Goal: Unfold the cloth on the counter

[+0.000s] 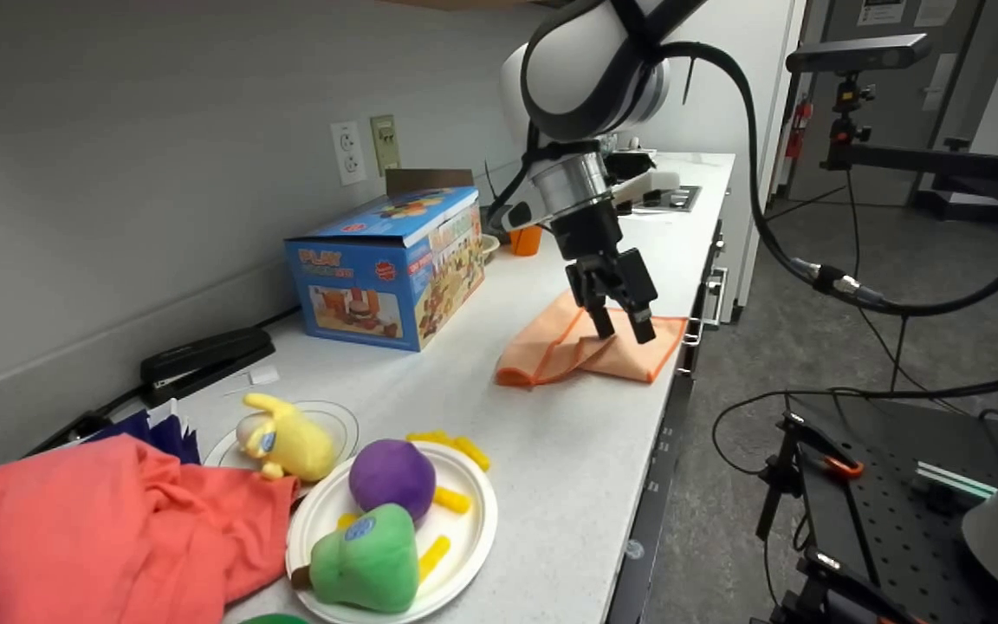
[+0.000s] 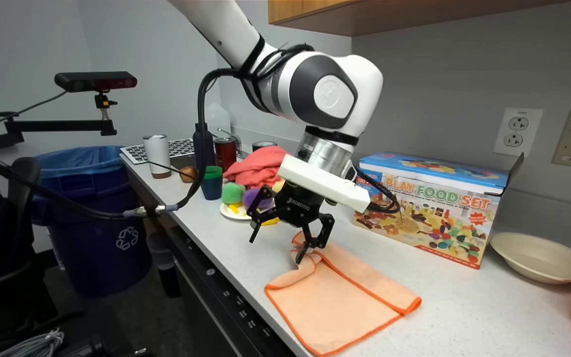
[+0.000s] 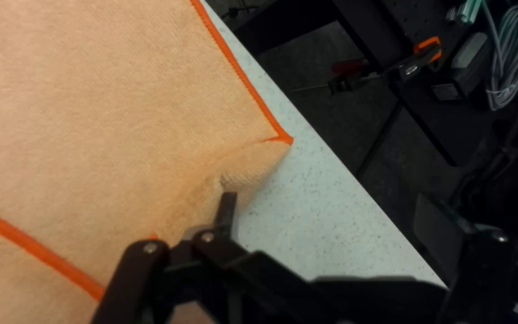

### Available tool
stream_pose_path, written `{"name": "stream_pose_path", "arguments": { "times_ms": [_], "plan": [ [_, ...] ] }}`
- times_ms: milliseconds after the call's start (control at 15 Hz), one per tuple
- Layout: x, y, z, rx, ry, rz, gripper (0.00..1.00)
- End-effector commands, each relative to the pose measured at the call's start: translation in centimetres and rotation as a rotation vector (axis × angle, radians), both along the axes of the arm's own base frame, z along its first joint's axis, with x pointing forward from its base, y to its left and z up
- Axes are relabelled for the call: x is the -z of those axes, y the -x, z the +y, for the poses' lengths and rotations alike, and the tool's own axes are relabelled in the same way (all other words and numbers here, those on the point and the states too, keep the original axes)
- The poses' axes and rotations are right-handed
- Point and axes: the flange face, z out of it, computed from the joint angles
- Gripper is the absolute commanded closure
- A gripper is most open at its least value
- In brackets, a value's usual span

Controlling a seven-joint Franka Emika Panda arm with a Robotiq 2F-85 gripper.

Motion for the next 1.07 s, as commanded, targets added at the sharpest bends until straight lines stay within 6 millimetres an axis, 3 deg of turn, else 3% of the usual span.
{"name": "stream_pose_path", "arguments": {
  "times_ms": [0, 333, 1000],
  "plan": [
    [2.4, -0.9, 0.5, 0.045, 0.063, -0.061, 0.0],
    [3.5, -2.2, -0.9, 0.127, 0.207, -0.221, 0.0],
    [1.1, -1.5, -4.3, 0.204, 0.276, -0.227, 0.0]
  ]
}}
